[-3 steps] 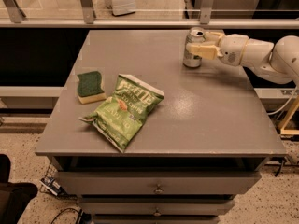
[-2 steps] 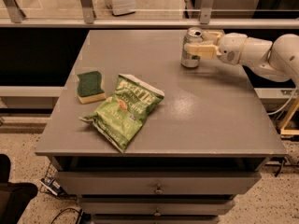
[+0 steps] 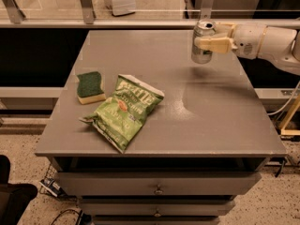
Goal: Move 7up can near green jalapeno chip bag
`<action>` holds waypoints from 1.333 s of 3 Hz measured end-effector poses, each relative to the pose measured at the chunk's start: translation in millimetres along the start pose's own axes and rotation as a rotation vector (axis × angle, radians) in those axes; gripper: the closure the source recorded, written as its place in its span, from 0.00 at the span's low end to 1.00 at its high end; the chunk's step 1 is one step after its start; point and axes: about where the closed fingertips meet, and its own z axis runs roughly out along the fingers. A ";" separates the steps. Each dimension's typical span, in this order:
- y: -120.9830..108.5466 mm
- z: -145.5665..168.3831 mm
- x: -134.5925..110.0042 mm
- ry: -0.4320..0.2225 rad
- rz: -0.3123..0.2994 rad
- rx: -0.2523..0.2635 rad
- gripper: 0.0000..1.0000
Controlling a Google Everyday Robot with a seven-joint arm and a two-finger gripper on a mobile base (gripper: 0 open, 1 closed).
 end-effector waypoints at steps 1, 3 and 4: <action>36.8 -22.8 -19.3 0.010 -0.018 0.004 1.00; 138.4 -56.3 -18.1 -0.012 0.005 0.024 1.00; 181.0 -59.1 4.6 0.000 0.069 -0.008 1.00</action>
Offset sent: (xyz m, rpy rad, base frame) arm -0.1762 0.0300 -0.0168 0.0396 0.0424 -0.0368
